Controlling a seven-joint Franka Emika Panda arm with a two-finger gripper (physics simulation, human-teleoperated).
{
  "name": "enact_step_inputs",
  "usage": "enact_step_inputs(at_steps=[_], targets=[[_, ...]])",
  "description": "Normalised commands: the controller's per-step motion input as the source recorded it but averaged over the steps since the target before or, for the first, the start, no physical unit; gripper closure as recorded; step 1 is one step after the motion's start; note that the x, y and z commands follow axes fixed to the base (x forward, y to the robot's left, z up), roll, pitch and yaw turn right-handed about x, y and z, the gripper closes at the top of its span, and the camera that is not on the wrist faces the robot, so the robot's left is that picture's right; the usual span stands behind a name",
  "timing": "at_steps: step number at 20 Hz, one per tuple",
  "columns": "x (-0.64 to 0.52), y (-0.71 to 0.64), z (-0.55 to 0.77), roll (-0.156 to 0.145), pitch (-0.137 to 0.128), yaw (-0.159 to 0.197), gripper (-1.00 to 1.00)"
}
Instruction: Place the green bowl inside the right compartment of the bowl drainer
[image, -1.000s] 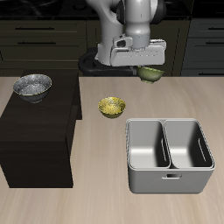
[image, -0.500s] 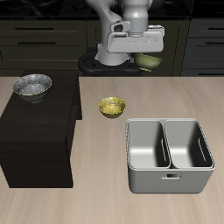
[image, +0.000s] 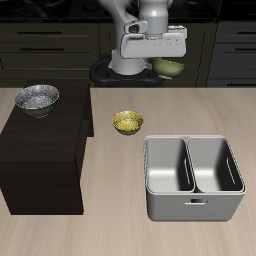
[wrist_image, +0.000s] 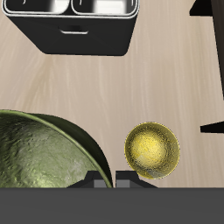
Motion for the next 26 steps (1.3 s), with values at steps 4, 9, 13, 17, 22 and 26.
enact_step_inputs(at_steps=[4,9,13,17,22,26], targets=[[0.26,-0.17,0.24,0.018,0.032,0.009,1.0],[0.19,-0.11,0.25,0.01,-0.003,0.007,1.0],[0.42,-0.25,0.21,-0.011,0.057,-0.044,1.0],[0.52,-0.24,0.11,-0.021,0.074,-0.027,1.0],[0.43,-0.19,0.09,-0.032,0.044,-0.009,1.0],[0.4,-0.21,0.16,-0.045,0.026,-0.03,1.0]])
